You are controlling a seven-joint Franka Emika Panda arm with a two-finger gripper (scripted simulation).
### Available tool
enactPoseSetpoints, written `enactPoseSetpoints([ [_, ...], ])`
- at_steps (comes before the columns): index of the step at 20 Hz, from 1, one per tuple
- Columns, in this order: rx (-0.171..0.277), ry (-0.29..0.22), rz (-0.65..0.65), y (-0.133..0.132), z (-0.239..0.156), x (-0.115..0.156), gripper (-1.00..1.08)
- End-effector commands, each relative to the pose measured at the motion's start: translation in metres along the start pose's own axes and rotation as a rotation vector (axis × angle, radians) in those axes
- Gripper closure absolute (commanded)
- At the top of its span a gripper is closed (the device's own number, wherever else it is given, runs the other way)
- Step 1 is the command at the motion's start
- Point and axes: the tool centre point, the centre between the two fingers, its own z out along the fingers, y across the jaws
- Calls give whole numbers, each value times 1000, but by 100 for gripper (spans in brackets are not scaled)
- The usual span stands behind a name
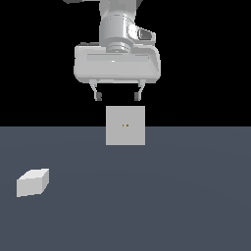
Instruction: Plug the charger into the wall socket.
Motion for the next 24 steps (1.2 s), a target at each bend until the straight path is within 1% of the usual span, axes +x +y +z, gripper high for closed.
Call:
enactPoseSetpoints([
  [1,0,0,0,0,0,0,-92],
  [6,0,4,-8,-4,3,-3,-92],
  [12,3,19,-40,-20,15,-14,-92],
  [17,5,40,-85,-42,31,-30,-92],
  [24,11,80,-170,-82,64,-61,-92],
])
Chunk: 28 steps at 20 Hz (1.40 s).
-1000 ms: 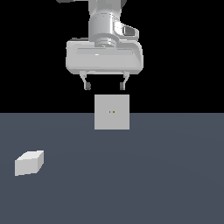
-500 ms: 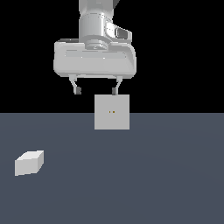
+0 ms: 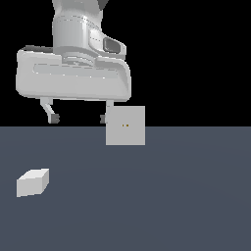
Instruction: Plug the charger into the wall socket.
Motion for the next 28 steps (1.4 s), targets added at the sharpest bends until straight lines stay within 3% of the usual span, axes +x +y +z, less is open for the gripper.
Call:
enactPoseSetpoints([
  [1,3,14,-31,-15,11,-10,-92],
  [13,8,55,-117,-58,45,-39,-92],
  [28,6,58,-125,-61,55,-42,-92],
])
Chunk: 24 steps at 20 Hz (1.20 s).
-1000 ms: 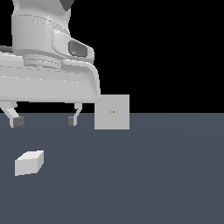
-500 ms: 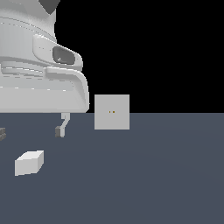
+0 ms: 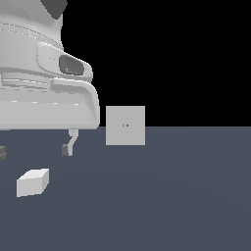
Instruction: Plug the charger into the wall socket.
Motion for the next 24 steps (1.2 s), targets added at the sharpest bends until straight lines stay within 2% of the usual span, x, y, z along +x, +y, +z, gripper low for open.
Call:
enactPoseSetpoints([
  [1,0,-1,0,0,6,-1,-92],
  [9,-1,-1,0,0,38,-6,-92],
  [15,-1,-1,1,1,46,-6,-92],
  [16,-1,-1,1,1,46,-6,108],
  [24,-1,-1,1,1,46,-6,108],
])
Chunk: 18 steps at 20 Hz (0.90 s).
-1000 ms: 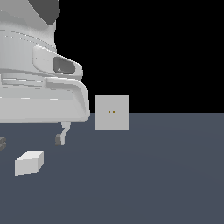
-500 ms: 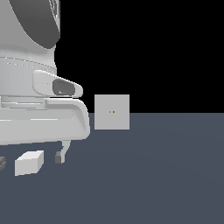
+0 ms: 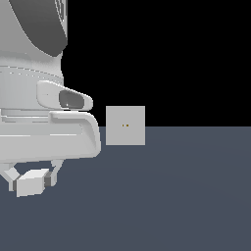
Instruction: Plug the charger into the wall socket.
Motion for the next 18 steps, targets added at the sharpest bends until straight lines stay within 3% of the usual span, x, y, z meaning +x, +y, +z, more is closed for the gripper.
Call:
enactPoseSetpoints([
  [1,0,0,0,0,0,0,108],
  [9,-7,0,62,19,-12,7,108],
  [18,-35,1,307,98,-60,23,108],
])
